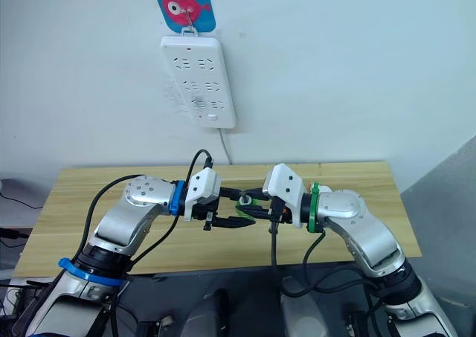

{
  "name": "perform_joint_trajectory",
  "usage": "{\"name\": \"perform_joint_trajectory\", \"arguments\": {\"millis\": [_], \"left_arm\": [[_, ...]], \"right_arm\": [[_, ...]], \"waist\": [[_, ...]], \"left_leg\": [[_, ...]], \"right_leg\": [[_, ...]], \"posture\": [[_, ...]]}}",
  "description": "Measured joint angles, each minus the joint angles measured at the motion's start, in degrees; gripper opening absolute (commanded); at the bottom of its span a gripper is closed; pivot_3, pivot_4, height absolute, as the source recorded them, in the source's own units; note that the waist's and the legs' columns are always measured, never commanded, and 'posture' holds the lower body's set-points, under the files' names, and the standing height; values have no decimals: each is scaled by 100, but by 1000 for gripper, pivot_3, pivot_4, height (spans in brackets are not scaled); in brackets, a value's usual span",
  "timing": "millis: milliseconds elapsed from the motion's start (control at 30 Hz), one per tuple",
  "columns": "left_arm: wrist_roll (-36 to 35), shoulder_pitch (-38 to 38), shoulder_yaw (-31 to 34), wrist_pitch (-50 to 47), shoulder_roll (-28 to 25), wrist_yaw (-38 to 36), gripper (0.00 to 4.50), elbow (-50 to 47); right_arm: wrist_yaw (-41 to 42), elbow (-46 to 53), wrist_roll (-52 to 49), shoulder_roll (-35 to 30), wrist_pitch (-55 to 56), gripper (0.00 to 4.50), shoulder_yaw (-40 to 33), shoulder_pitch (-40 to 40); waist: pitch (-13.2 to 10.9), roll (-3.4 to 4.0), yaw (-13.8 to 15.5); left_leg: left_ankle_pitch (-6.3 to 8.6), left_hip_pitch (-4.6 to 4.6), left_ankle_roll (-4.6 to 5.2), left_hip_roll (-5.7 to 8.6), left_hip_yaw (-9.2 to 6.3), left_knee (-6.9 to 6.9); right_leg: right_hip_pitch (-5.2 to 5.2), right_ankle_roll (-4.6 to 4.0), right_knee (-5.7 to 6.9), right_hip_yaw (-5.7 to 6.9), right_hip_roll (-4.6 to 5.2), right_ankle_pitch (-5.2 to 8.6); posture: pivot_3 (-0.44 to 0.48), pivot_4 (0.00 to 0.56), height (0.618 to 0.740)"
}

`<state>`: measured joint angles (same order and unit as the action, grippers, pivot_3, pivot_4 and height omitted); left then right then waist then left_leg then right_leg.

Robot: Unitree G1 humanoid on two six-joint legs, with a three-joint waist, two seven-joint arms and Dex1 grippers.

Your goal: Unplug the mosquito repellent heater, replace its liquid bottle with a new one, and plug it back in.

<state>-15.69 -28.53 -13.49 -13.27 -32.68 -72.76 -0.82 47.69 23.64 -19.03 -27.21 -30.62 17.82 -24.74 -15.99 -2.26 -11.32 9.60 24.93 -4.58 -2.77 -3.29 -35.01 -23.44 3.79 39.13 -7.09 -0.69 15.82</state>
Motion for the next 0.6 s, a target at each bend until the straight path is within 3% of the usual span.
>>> {"name": "perform_joint_trajectory", "arguments": {"millis": [33,167,400,600], "left_arm": [[0,0,0,24,33,25,2985,39],[36,88,124,-36,-35,243,4193,304],[-938,611,759,-1762,-11,639,4199,-18],[-2722,836,1608,-3798,843,1961,4199,-1117]], "right_arm": [[16,-17,-8,-6,0,835,-25,-2],[25,-9,-143,-31,-43,835,-259,12],[-306,157,-1152,71,-836,835,-1282,150],[-1699,98,-3104,1007,-2208,835,-2658,197]], "waist": [[4,1,0],[13,-1,-4],[17,-2,-12],[19,-1,4]], "left_leg": [[0,0,0,0,0,-3],[0,0,0,0,0,-7],[0,1,0,1,-12,-7],[0,-3,0,2,-20,-29]], "right_leg": [[2,1,0,0,0,0],[3,4,0,-2,0,-2],[3,3,16,7,0,-3],[3,3,58,10,-1,-3]], "posture": [[-254,188,733],[-257,189,733],[-255,189,733],[-247,192,733]]}}
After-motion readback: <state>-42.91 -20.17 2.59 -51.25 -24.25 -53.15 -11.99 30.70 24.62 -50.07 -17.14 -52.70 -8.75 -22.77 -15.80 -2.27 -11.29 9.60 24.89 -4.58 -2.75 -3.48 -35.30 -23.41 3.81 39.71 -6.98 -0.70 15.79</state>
